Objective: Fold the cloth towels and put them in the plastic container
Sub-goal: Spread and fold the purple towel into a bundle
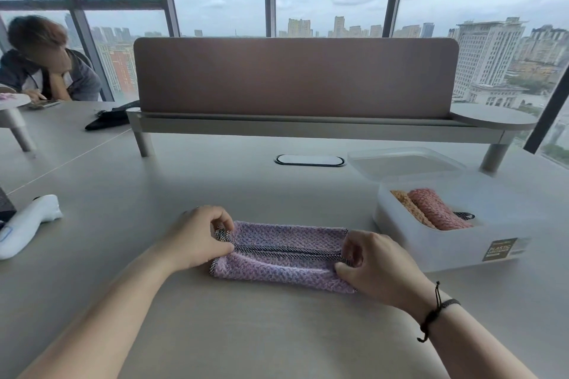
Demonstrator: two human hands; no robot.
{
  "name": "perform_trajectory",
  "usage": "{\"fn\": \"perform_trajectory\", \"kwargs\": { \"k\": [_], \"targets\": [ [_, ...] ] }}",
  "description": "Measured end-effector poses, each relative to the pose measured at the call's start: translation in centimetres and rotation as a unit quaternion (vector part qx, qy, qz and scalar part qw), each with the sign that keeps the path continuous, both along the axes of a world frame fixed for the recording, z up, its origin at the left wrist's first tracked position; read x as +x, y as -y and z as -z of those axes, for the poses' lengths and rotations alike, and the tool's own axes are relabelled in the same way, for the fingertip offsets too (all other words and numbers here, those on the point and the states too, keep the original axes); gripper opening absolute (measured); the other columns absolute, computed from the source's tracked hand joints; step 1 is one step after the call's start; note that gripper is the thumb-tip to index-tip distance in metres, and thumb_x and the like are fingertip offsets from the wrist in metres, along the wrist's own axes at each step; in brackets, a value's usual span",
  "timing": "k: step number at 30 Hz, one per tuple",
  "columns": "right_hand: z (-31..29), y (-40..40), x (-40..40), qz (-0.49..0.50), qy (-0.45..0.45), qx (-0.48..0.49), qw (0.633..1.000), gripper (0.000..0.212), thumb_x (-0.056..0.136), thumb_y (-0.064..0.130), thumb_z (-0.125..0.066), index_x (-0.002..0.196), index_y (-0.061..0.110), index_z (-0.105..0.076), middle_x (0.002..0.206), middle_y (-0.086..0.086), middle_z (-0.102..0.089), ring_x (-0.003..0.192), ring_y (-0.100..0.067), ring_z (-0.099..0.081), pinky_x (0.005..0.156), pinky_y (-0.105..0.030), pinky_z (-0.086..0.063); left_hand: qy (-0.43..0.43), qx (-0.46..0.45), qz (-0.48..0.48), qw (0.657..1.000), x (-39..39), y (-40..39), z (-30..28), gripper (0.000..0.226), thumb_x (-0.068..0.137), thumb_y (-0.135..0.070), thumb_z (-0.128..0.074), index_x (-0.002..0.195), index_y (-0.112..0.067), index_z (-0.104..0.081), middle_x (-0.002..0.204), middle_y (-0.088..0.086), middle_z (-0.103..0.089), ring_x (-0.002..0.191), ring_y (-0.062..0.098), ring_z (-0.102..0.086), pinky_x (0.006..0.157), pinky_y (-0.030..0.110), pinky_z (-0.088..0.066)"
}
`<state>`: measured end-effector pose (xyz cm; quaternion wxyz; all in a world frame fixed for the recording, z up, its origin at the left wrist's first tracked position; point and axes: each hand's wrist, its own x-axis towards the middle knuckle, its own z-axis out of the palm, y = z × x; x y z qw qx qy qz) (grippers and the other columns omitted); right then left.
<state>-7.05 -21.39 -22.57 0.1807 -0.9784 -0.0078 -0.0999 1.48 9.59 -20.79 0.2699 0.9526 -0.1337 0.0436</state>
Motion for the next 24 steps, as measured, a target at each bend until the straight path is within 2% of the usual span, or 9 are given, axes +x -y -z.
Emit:
{"fn": "perform_trajectory", "kwargs": {
  "k": [4, 6, 8, 12, 15, 16, 18, 21, 24],
  "targets": [
    [-0.3, 0.0, 0.1, -0.042, 0.088, 0.037, 0.995, 0.033, 0.085, 0.060, -0.056, 0.111, 0.041, -0.058, 0.112, 0.023, -0.057, 0.104, -0.001, -0.052, 0.085, -0.027, -0.043, 0.077, 0.016, 0.042, 0.996, -1.8, 1.6, -1.1, 0.012, 0.074, -0.045, -0.080, 0.072, -0.036, -0.071, 0.080, -0.009, -0.056, 0.069, 0.005, -0.056, 0.065, 0.028, -0.046],
    [-0.2, -0.2, 0.3, -0.075, 0.058, 0.034, 0.995, 0.048, 0.089, 0.070, -0.037, 0.124, 0.042, -0.057, 0.133, 0.026, -0.053, 0.127, 0.001, -0.044, 0.105, -0.030, -0.036, 0.105, 0.071, 0.058, 0.990, -2.8, 2.7, -1.6, 0.025, 0.079, -0.058, -0.071, 0.073, -0.034, -0.075, 0.076, -0.009, -0.052, 0.066, 0.004, -0.051, 0.061, 0.026, -0.039],
    [0.3, -0.5, 0.4, -0.110, 0.008, 0.009, 0.994, 0.061, 0.090, 0.075, -0.021, 0.129, 0.043, -0.055, 0.139, 0.027, -0.051, 0.135, 0.003, -0.036, 0.113, -0.030, -0.028, 0.102, 0.159, 0.073, 0.979, -3.8, 3.7, -2.0, 0.037, 0.083, -0.068, -0.060, 0.081, -0.035, -0.076, 0.074, -0.011, -0.051, 0.067, 0.002, -0.046, 0.062, 0.024, -0.030],
    [-0.4, -0.9, 0.0, -0.086, 0.025, -0.022, 0.996, 0.060, 0.088, 0.073, -0.014, 0.112, 0.044, -0.061, 0.104, 0.024, -0.064, 0.101, -0.003, -0.052, 0.097, -0.029, -0.036, 0.060, 0.245, 0.038, 0.967, -4.3, 4.6, -1.8, 0.052, 0.081, -0.079, -0.048, 0.088, -0.033, -0.071, 0.079, -0.017, -0.058, 0.078, 0.007, -0.049, 0.073, 0.027, -0.033],
    [-1.8, -1.4, -1.0, -0.105, 0.038, -0.007, 0.994, 0.063, 0.084, 0.078, -0.023, 0.101, 0.038, -0.069, 0.072, 0.020, -0.065, 0.072, -0.003, -0.058, 0.073, -0.021, -0.041, 0.058, 0.276, 0.036, 0.959, -3.5, 4.1, -1.2, 0.066, 0.081, -0.086, -0.030, 0.101, -0.035, -0.067, 0.108, -0.018, -0.063, 0.104, 0.010, -0.055, 0.088, 0.033, -0.041],
    [-2.1, -1.8, -1.5, -0.132, 0.025, 0.015, 0.991, 0.059, 0.085, 0.076, -0.030, 0.100, 0.037, -0.070, 0.068, 0.019, -0.065, 0.068, -0.001, -0.060, 0.066, -0.018, -0.041, 0.043, 0.286, 0.045, 0.956, -3.2, 3.9, -0.9, 0.073, 0.080, -0.088, -0.021, 0.116, -0.039, -0.063, 0.128, -0.018, -0.059, 0.122, 0.012, -0.051, 0.099, 0.037, -0.040],
    [-2.1, -3.0, -2.4, -0.201, -0.014, 0.065, 0.977, 0.046, 0.089, 0.068, -0.041, 0.097, 0.033, -0.070, 0.070, 0.014, -0.069, 0.064, -0.002, -0.061, 0.061, -0.020, -0.046, -0.007, 0.301, 0.065, 0.951, -2.6, 3.7, 0.0, 0.085, 0.079, -0.088, -0.010, 0.148, -0.044, -0.034, 0.161, -0.015, -0.025, 0.150, 0.017, -0.021, 0.120, 0.045, -0.023],
    [-1.4, -4.3, -2.5, -0.238, 0.004, 0.116, 0.964, 0.036, 0.092, 0.057, -0.047, 0.098, 0.031, -0.071, 0.081, 0.009, -0.072, 0.073, -0.008, -0.061, 0.069, -0.028, -0.051, -0.050, 0.252, 0.095, 0.962, -2.1, 3.4, 1.0, 0.090, 0.078, -0.088, -0.007, 0.156, -0.043, -0.004, 0.165, -0.014, 0.005, 0.153, 0.011, 0.004, 0.125, 0.042, -0.006],
    [-1.0, -4.0, -1.8, -0.195, 0.059, 0.048, 0.978, 0.047, 0.092, 0.065, -0.043, 0.124, 0.036, -0.063, 0.121, 0.020, -0.065, 0.111, -0.002, -0.056, 0.095, -0.025, -0.044, -0.060, 0.233, 0.161, 0.957, -2.3, 3.7, 1.4, 0.092, 0.078, -0.089, -0.011, 0.155, -0.042, 0.008, 0.161, -0.018, 0.019, 0.150, 0.006, 0.019, 0.125, 0.037, 0.003]
  ]
}}
